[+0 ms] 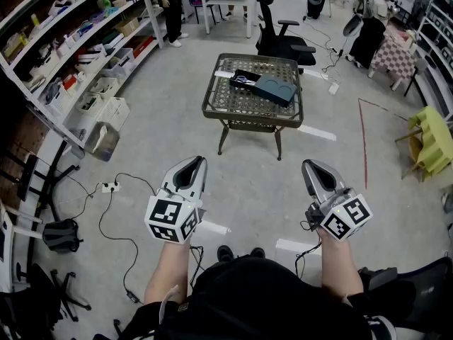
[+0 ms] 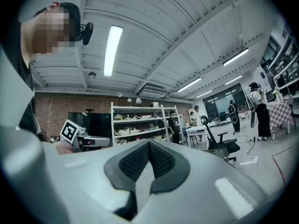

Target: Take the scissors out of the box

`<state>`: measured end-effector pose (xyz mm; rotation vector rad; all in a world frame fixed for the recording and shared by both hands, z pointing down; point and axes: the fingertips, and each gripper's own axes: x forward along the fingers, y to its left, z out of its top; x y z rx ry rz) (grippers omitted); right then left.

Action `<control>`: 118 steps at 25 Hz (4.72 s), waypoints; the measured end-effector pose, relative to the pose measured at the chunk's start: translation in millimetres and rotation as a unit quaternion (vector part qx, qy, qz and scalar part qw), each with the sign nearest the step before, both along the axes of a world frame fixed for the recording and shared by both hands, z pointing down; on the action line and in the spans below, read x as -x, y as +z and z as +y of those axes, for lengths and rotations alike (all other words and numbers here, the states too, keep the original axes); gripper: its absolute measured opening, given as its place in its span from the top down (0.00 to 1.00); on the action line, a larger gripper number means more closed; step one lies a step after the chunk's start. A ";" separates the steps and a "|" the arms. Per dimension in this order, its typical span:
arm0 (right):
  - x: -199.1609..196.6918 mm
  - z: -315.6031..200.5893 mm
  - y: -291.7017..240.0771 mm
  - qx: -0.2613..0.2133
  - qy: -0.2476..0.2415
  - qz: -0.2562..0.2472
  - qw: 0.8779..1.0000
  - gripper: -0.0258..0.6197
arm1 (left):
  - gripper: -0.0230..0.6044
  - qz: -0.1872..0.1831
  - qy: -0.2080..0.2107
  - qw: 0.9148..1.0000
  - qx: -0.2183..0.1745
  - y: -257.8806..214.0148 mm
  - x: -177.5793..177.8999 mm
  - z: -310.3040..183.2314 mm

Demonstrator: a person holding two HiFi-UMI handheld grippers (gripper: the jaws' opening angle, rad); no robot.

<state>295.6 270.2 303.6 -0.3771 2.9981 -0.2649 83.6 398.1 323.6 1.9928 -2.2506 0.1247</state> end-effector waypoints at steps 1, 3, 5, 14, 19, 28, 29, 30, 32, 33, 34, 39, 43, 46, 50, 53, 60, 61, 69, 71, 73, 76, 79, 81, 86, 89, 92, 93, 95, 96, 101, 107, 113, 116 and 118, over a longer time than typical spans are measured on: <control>-1.3 0.0 0.5 0.000 0.000 0.000 1.000 0.95 | 0.92 0.000 0.001 1.000 0.000 0.3 -2.1 -0.2; -3.7 -0.7 1.3 0.000 0.001 0.000 1.000 0.95 | 0.92 0.000 0.002 1.000 0.000 1.1 -5.6 -0.8; -5.2 -2.3 1.1 -0.001 0.002 -0.002 1.000 0.95 | 0.92 0.001 0.002 1.000 0.002 2.1 -7.1 -2.0; -13.3 -4.5 2.7 0.025 -0.006 -0.012 1.000 0.95 | 0.92 0.006 0.004 1.000 0.008 4.4 -16.3 -6.6; -36.3 -14.9 5.2 0.038 -0.001 -0.025 0.999 0.95 | 0.92 0.004 0.001 1.000 0.014 8.6 -30.4 -13.1; -77.9 -23.5 12.6 0.039 0.003 -0.026 0.999 0.94 | 0.92 0.002 0.009 1.000 0.013 7.7 -74.4 -27.5; -80.5 -25.4 14.5 0.043 0.004 -0.029 0.999 0.94 | 0.92 0.000 0.011 1.000 0.014 8.1 -77.0 -28.9; -82.1 -27.0 16.1 0.045 0.005 -0.030 0.998 0.94 | 0.92 -0.001 0.011 1.000 0.015 9.1 -78.4 -30.2; -82.4 -29.7 18.9 0.047 0.005 -0.030 0.998 0.94 | 0.92 0.000 0.013 1.000 0.018 12.3 -79.8 -33.2; -81.1 -30.9 20.1 0.047 0.005 -0.029 0.998 0.94 | 0.92 0.001 0.015 1.000 0.019 14.0 -80.0 -34.5; -79.0 -31.9 20.9 0.048 0.004 -0.027 0.998 0.94 | 0.92 0.002 0.017 1.000 0.020 15.6 -79.6 -35.8; -62.2 -37.7 22.6 0.051 -0.002 -0.022 0.998 0.94 | 0.92 0.015 0.020 0.999 0.024 27.5 -65.1 -47.1; -46.5 -51.5 28.4 0.051 0.003 -0.012 0.999 0.94 | 0.92 0.024 0.027 0.999 0.024 37.7 -47.0 -65.1; -28.1 -66.4 31.8 0.054 0.010 -0.003 0.998 0.94 | 0.92 0.028 0.032 0.999 0.027 43.6 -27.4 -81.6; 7.4 -81.0 37.3 0.059 0.003 0.013 0.998 0.94 | 0.92 0.040 0.034 0.998 0.034 52.3 6.1 -101.3; 35.5 -94.6 39.7 0.067 0.005 0.018 0.998 0.94 | 0.92 0.046 0.039 0.998 0.035 55.4 31.7 -118.0; 99.7 -112.2 43.9 0.079 -0.010 0.035 0.996 0.94 | 0.92 0.056 0.042 0.997 0.031 55.6 85.7 -145.8; 107.8 -113.4 43.7 0.078 -0.011 0.036 0.996 0.94 | 0.92 0.058 0.041 0.997 0.030 56.6 92.7 -146.3; 155.2 -120.4 40.8 0.075 -0.022 0.041 0.996 0.94 | 0.92 0.067 0.024 0.997 0.033 64.6 143.0 -142.8; 163.5 -122.3 41.1 0.075 -0.027 0.043 0.996 0.94 | 0.92 0.068 0.019 0.997 0.031 64.6 150.9 -142.4; 171.0 -124.4 39.7 0.074 -0.032 0.043 0.996 0.94 | 0.92 0.069 0.015 0.997 0.030 64.7 156.8 -142.7; 180.1 -131.7 41.3 0.077 -0.040 0.042 0.995 0.94 | 0.92 0.071 0.012 0.997 0.032 68.3 160.6 -147.0; 191.4 -142.9 47.8 0.085 -0.046 0.041 0.994 0.94 | 0.92 0.072 0.008 0.997 0.038 74.9 167.3 -153.5; 201.4 -149.6 51.0 0.092 -0.051 0.039 0.994 0.94 | 0.92 0.073 0.004 0.996 0.043 77.6 175.0 -157.6; 225.2 -175.7 58.7 0.102 -0.065 0.036 0.992 0.94 | 0.92 0.069 -0.005 0.996 0.053 79.1 194.1 -180.7; 238.4 -195.7 68.4 0.109 -0.073 0.038 0.991 0.94 | 0.92 0.069 -0.008 0.996 0.060 85.1 204.5 -200.1; 247.0 -220.5 75.8 0.118 -0.078 0.039 0.989 0.94 | 0.92 0.074 -0.010 0.995 0.067 92.2 211.0 -225.8; 249.5 -230.6 77.7 0.121 -0.078 0.040 0.989 0.94 | 0.92 0.075 -0.010 0.995 0.069 93.1 212.5 -235.9; 255.6 -251.9 81.7 0.128 -0.078 0.042 0.988 0.94 | 0.92 0.074 -0.007 0.994 0.074 93.6 216.5 -256.9; 259.1 -262.2 83.2 0.132 -0.079 0.043 0.987 0.94 | 0.92 0.074 -0.006 0.994 0.077 93.5 219.0 -266.9; 274.0 -307.5 85.2 0.144 -0.084 0.038 0.985 0.94 | 0.92 0.072 -0.003 0.994 0.086 92.9 230.2 -314.4; 274.7 -363.6 89.2 0.152 -0.088 0.029 0.984 0.94 | 0.92 0.057 -0.018 0.994 0.092 87.5 241.7 -365.6; 289.6 -388.7 94.7 0.160 -0.107 0.028 0.981 0.94 | 0.92 0.045 -0.030 0.994 0.093 82.7 255.3 -395.9; 295.6 -396.4 98.9 0.165 -0.108 0.030 0.980 0.94 | 0.92 0.046 -0.027 0.994 0.096 87.1 260.6 -406.4; 300.8 -404.4 102.9 0.168 -0.103 0.036 0.980 0.94 | 0.92 0.048 -0.024 0.994 0.096 90.1 266.8 -414.7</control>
